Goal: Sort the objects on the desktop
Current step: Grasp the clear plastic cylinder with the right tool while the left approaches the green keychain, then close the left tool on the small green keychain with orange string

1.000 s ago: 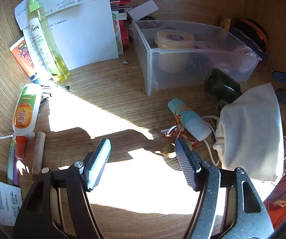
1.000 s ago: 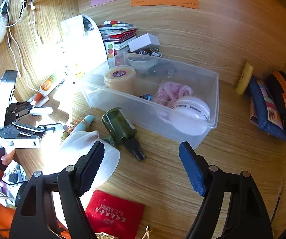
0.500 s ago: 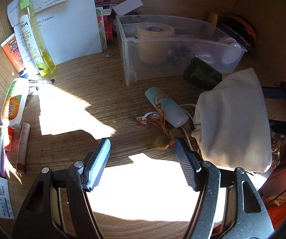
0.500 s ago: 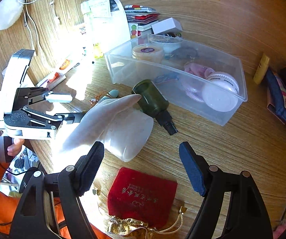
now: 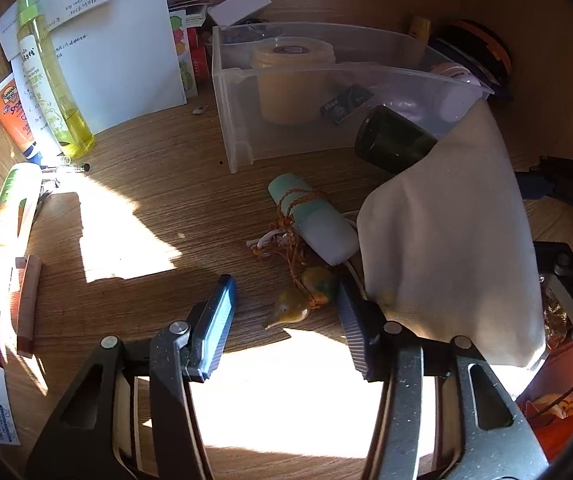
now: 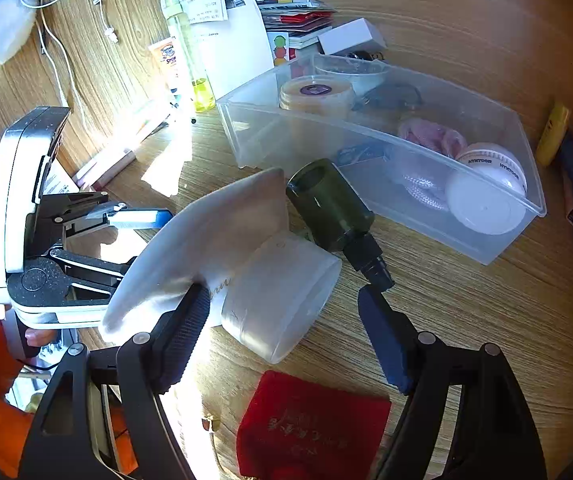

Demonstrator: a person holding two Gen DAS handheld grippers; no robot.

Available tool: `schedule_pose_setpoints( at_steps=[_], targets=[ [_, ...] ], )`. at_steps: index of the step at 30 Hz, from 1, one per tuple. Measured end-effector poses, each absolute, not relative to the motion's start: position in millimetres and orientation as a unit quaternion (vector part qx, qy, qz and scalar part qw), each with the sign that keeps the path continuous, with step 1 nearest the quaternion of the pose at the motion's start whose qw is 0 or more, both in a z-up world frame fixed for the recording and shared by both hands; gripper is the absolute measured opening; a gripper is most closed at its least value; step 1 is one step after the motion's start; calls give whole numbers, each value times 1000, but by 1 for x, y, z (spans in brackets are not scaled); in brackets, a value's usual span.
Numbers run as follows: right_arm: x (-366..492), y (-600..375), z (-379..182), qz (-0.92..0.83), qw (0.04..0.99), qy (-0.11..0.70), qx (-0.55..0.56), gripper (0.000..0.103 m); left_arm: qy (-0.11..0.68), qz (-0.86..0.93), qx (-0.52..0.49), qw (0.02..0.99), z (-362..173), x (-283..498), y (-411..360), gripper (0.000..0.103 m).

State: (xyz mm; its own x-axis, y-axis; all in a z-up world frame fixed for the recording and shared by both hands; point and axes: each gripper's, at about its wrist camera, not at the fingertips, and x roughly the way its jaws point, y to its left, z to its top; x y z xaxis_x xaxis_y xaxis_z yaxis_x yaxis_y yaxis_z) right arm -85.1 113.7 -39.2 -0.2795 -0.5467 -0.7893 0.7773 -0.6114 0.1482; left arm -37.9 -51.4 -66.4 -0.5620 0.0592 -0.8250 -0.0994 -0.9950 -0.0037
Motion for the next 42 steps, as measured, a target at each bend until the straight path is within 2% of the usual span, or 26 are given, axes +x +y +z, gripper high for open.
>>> schedule_pose_setpoints(
  at_steps=[3,4,6,9,24,42],
  targets=[
    [-88,114,-43,-783,419,126,442,47,21,886,-461,43,-66,-36,-54,34],
    [-89,115,-44,-785,415,124,442,44,21,887,-460,40,-66,-36,-55,29],
    [-90,119,-43,-794,400,123,441,35,18,887,-460,38,-66,-35,-58,28],
    [-90,127,-38,-806,388,119,431,28,14,888,-458,31,-65,-33,-64,28],
    [-87,152,-10,-841,360,109,390,27,-17,914,-405,39,-18,-30,-67,28],
    [-102,172,33,-863,360,66,347,27,-17,929,-361,84,22,-52,-39,28]
  ],
)
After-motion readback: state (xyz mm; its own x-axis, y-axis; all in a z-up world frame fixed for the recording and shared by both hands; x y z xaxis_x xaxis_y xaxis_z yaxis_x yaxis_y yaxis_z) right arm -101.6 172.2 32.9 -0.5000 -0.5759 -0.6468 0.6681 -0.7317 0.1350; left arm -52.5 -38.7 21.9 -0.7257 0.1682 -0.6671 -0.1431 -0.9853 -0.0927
